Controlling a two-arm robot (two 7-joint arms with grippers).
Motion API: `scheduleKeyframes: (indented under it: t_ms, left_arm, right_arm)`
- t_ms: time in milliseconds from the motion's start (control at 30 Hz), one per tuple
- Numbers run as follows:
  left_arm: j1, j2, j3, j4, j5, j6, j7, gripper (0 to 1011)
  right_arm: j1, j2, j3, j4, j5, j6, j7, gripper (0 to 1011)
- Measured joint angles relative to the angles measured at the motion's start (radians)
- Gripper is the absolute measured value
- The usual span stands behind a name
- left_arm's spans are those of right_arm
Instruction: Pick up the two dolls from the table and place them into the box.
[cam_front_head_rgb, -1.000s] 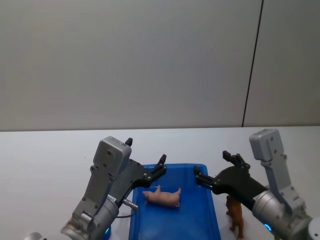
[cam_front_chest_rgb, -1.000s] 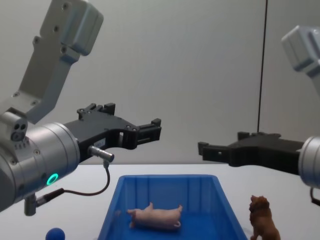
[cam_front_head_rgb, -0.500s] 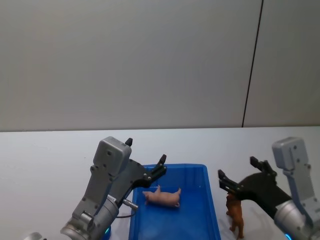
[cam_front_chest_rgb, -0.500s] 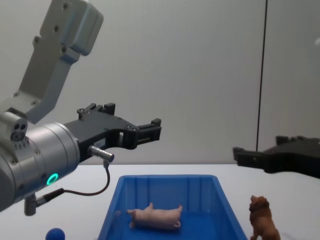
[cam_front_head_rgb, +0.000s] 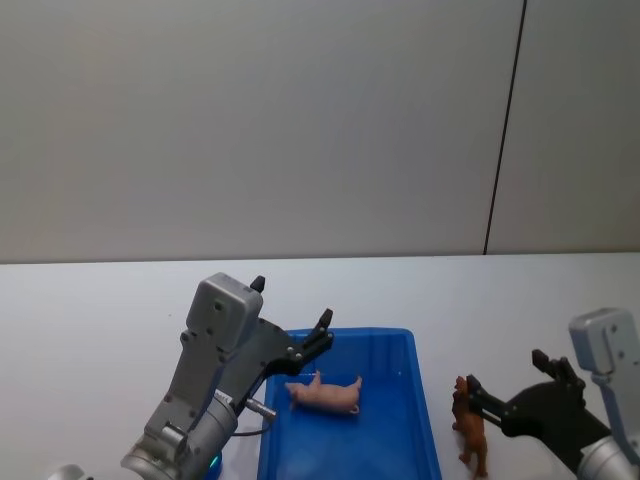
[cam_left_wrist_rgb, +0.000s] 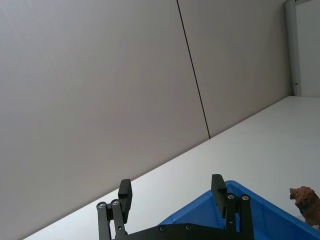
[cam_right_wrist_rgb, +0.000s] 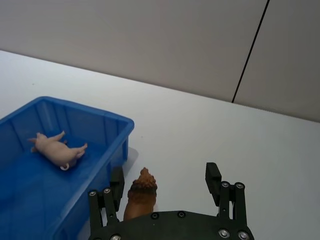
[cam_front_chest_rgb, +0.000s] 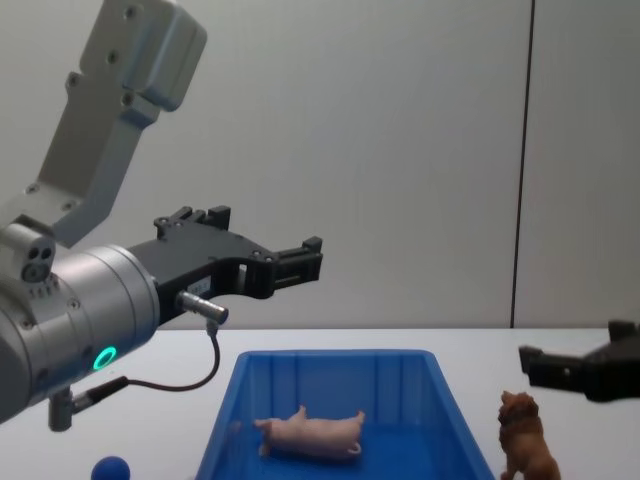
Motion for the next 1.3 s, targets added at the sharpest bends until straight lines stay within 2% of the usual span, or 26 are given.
scheduleKeyframes:
  t_ms: [400,1000,1133,1267,1300]
  left_arm:
    - [0.000,0.000,0.000,0.000,0.000,0.000,0.000,1001]
    - [0.000,0.000,0.000,0.000,0.000,0.000,0.000,1001]
    - [0.000,0.000,0.000,0.000,0.000,0.000,0.000,1001]
    - [0.000,0.000,0.000,0.000,0.000,0.000,0.000,1001]
    - [0.000,0.000,0.000,0.000,0.000,0.000,0.000,1001]
  right_arm:
    - [-0.027,0.006,-0.008,0.030,0.002,0.017,0.027,1001]
    - [-0.013,-0.024,-0.036,0.113,-0.035,0.004,0.066,1001]
    - [-0.007,-0.030,-0.040,0.127,-0.041,0.001,0.067,942]
    - [-0.002,-0.036,-0.042,0.138,-0.047,-0.003,0.066,855]
    - [0.000,-0.038,-0.043,0.142,-0.049,-0.004,0.062,806]
